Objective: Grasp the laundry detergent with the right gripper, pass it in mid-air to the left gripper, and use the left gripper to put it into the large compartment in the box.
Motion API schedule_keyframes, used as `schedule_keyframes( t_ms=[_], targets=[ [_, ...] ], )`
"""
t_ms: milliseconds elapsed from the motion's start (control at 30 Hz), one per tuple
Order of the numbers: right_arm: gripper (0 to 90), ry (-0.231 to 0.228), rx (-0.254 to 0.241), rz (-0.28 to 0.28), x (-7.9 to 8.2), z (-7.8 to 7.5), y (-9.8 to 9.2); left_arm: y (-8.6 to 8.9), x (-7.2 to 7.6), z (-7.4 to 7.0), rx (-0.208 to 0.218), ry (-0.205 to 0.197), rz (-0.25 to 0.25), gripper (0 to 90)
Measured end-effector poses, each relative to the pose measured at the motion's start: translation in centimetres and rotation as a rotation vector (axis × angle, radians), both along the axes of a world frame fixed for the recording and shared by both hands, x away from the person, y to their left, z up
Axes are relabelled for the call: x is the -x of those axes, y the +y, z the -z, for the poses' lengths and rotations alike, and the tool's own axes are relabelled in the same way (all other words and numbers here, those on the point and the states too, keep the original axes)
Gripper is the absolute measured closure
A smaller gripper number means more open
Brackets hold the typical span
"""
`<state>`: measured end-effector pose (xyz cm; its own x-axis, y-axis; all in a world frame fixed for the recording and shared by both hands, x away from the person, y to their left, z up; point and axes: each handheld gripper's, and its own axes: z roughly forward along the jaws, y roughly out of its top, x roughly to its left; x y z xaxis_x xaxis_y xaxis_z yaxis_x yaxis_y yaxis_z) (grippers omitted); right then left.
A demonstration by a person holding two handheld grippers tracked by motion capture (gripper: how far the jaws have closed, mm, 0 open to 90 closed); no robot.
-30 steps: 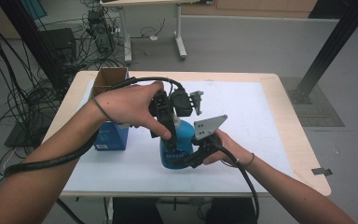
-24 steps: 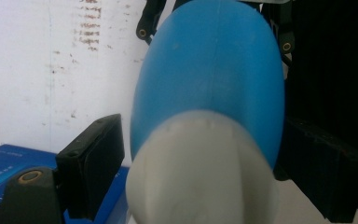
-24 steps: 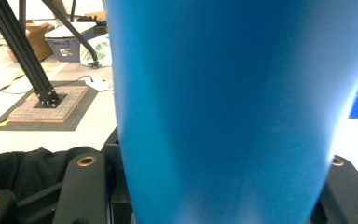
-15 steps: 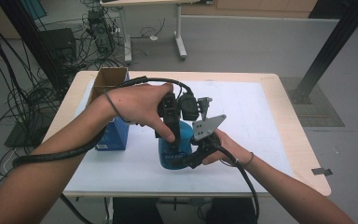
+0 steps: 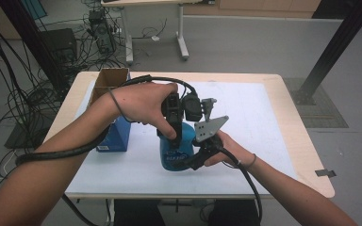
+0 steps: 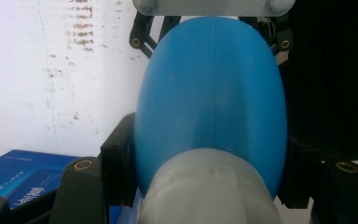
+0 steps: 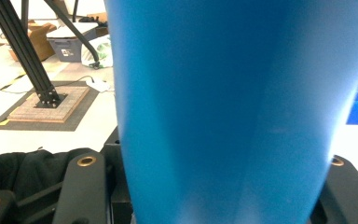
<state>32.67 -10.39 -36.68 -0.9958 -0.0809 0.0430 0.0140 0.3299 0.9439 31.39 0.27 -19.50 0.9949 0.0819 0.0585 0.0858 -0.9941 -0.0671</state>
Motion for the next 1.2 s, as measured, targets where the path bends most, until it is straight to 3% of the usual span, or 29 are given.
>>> schedule_keyframes(
  t_ms=[1200],
  targets=[
    [40.5, -0.007, -0.01, 0.002, 0.13, -0.21, -0.07, -0.01, 0.19, -0.26, 0.012, -0.007, -0.012, 37.4]
  ],
)
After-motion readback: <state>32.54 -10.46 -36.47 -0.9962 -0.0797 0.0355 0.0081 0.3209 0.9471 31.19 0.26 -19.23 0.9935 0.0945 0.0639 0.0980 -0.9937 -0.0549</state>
